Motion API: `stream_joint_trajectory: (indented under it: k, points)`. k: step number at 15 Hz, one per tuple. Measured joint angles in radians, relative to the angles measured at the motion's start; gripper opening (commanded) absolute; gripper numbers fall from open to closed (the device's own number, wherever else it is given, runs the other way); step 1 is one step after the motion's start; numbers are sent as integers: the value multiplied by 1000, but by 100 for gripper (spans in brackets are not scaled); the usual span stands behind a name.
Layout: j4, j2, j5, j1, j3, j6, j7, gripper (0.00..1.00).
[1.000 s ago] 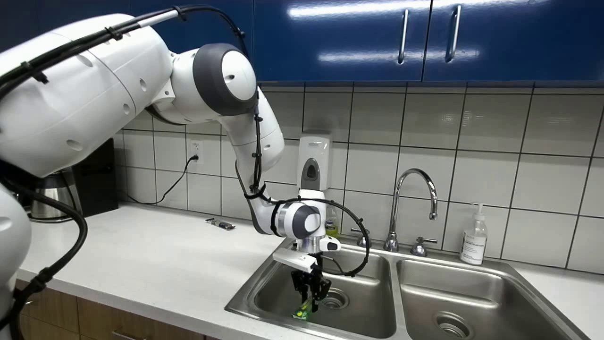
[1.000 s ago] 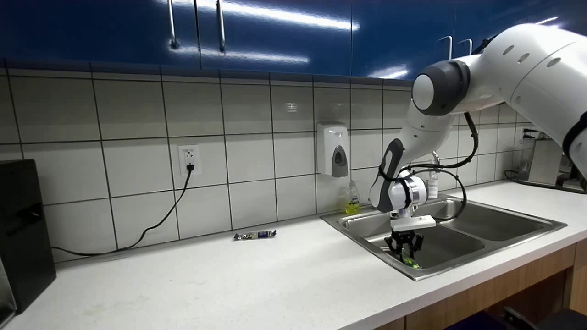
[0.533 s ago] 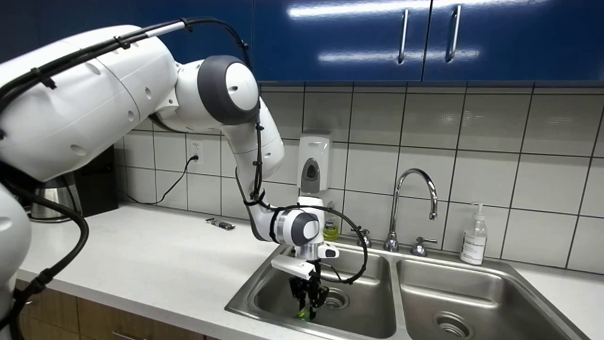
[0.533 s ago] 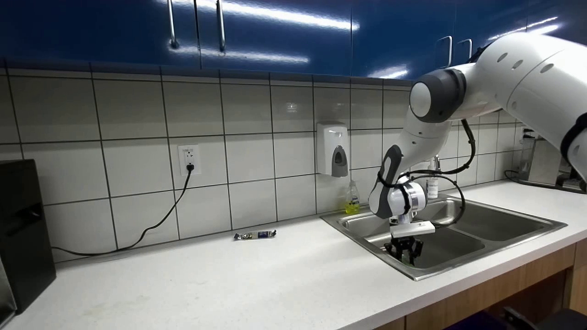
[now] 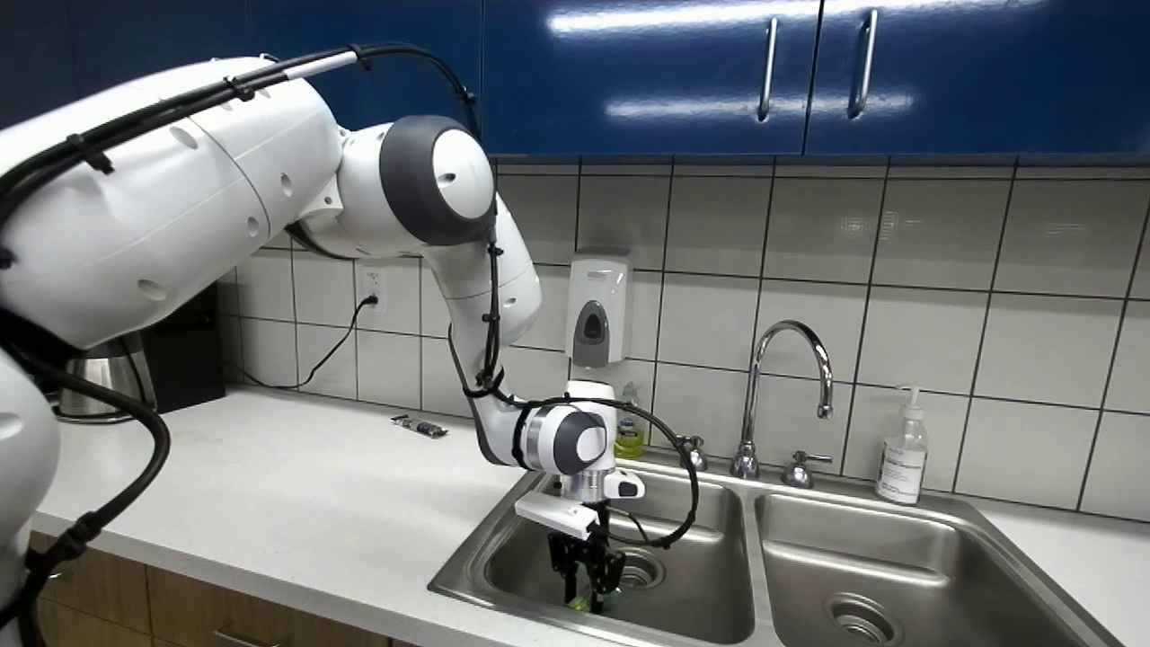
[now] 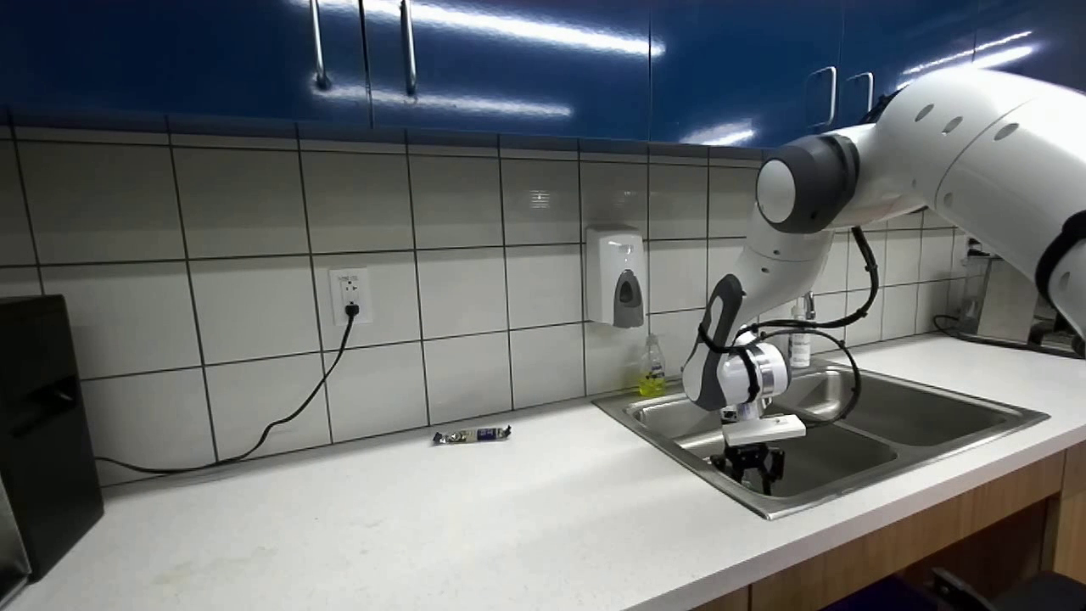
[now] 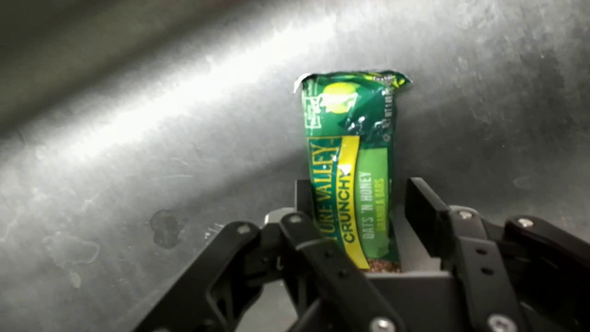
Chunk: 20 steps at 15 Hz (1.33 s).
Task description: Put the green packet inside the left sink
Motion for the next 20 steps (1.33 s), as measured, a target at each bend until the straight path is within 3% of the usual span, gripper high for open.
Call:
stream_joint_trajectory:
  k: [2, 9, 20]
  points:
    - [0, -2, 0, 0, 0, 0, 0, 99]
    - [-73, -112, 0, 0, -3, 0, 1, 100]
    - [-433, -611, -56, 40, -36, -5, 23, 100]
